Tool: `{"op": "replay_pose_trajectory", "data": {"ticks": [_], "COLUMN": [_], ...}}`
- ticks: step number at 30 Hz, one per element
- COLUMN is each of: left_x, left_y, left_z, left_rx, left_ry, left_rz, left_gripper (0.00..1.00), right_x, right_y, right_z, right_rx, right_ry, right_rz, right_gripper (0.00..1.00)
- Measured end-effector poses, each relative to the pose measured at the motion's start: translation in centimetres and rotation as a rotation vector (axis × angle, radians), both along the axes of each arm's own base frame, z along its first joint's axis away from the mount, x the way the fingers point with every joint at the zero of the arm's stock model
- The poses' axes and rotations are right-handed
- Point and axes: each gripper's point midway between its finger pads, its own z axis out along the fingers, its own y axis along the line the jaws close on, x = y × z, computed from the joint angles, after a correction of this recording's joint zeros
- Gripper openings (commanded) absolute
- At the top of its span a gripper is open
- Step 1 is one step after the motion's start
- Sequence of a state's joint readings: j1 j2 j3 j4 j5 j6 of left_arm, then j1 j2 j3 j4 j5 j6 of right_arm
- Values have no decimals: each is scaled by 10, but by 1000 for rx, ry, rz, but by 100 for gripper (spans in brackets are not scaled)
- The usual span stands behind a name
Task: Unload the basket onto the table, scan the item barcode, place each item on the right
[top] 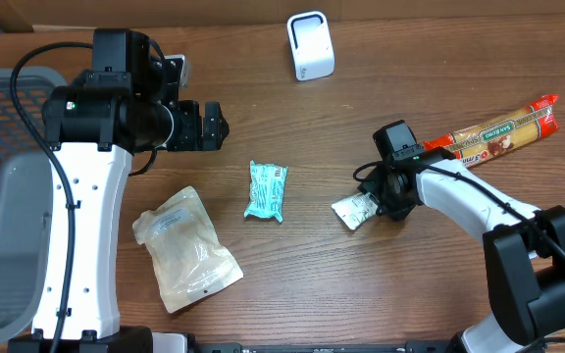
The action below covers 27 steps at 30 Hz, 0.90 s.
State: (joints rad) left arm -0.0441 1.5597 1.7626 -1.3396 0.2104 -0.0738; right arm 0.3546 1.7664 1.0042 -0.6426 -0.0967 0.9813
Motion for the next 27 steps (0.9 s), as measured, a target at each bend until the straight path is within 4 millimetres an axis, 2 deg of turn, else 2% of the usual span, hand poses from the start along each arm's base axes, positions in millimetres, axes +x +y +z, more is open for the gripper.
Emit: {"op": "replay_pose_trajectory", "data": {"ticks": [2,5,10,13,15,19,24,27], "left_x": [0,0,0,0,0,0,0,0], "left_y": [0,0,0,0,0,0,0,0], "left_z": [0,0,0,0,0,0,0,0], "left_rx": [0,0,0,0,0,0,0,0], "left_ry": [0,0,0,0,0,0,0,0], "left_rz": [0,0,0,0,0,0,0,0], "left_gripper": [100,100,100,100,100,100,100,100], "right_x": [8,10,-3,-18,-31,-44,-39,-23], "right_y": [10,26,47,66,73,77,70,59], "right_z": [4,9,14,17,18,18,27,42], "right_rx": [39,101,168,198,206,214,260,306], "right_ry": [-48,-94,-137,-165,-166,-184,-221,-247], "right_rz": [83,251,536,740,860,1035,1089,1030], "right_gripper": [42,38,42,43,49,72,86,87]}}
